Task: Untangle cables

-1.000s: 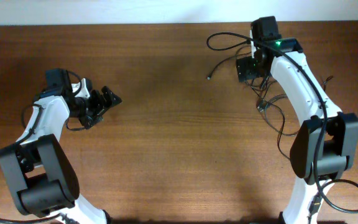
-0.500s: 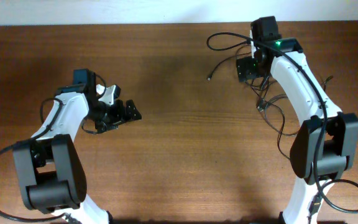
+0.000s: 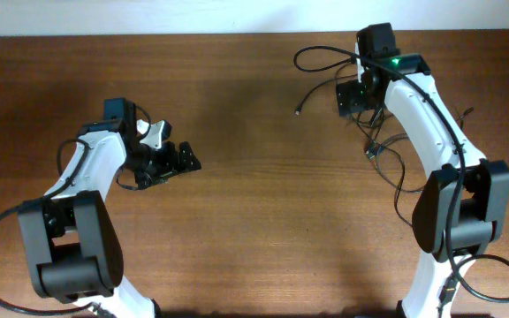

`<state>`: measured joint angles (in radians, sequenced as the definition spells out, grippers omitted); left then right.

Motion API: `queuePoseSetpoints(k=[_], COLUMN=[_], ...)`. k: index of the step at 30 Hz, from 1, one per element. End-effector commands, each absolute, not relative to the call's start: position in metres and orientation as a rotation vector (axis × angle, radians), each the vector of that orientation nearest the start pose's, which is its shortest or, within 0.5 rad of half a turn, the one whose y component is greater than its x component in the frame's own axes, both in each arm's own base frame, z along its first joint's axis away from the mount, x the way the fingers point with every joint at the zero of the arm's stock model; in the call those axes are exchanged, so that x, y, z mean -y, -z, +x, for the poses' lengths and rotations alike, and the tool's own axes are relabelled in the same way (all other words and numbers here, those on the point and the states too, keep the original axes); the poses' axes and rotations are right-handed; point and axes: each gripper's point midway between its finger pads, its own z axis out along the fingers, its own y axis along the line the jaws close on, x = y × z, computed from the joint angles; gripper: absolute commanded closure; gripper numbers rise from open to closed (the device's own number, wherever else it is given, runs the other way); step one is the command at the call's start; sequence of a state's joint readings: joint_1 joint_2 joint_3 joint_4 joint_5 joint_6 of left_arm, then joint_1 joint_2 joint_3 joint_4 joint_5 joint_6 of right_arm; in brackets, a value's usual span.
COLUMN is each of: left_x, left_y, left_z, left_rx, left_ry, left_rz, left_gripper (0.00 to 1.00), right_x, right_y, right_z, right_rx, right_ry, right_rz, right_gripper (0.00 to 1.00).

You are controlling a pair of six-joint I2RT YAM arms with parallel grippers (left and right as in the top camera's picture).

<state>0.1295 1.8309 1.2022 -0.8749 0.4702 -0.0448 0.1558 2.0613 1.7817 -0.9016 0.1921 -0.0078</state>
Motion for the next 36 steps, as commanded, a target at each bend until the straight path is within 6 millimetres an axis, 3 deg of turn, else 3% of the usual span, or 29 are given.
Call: queuePoseSetpoints(k=[1,3,6,10,13,15,22,26,30,36], left_x=[0.031,0.031,0.032,0.036,0.04,0.041,0.041,0.042,0.052,0.056], left_y=[-0.074,-0.106,-0.179,-0.27,-0.311,-0.327,-0.333,-0.303,-0.281,-0.249], left_z=[0.351,0.353,0.346,0.313,0.287,0.274,0.266,0.262,0.285,0.273], left_rx=[-2.886,-2.794,-2.588,-2.309,-2.17,-2.109,-2.088,-2.13,-1.894,-1.612], left_ry=[0.668,0.639,0.574,0.491,0.45,0.433,0.414,0.406,0.37,0.28], left_rz=[-0.173,-0.133,-0.053,0.042,0.085,0.102,0.109,0.104,0.202,0.285], left_gripper=[0.01,0.01,0.01,0.01,0.01,0.01,0.01,0.01,0.01,0.01], right_x=[-0.044,-0.044,-0.044,-0.044,-0.044,-0.044,-0.044,-0.044,-0.044,-0.044], right_y=[-0.106,-0.106,-0.106,-0.106,-0.106,-0.106,-0.106,-0.106,-0.106,-0.106], right_z=[0.487,0.487,0.487,0.487,0.487,0.487,0.487,0.487,0.487,0.487], right_rx=[-2.74,-2.74,-2.74,-2.74,-2.74,-2.74,-2.74,-2.74,-2.74,-2.74], right_ry=[0.218,0.218,0.218,0.218,0.218,0.218,0.218,0.218,0.218,0.218], right_rz=[-0.173,-0.173,-0.173,-0.173,-0.173,-0.173,-0.173,-0.173,-0.173,-0.173], right_gripper=[0.01,0.01,0.01,0.01,0.01,0.01,0.01,0.01,0.01,0.01])
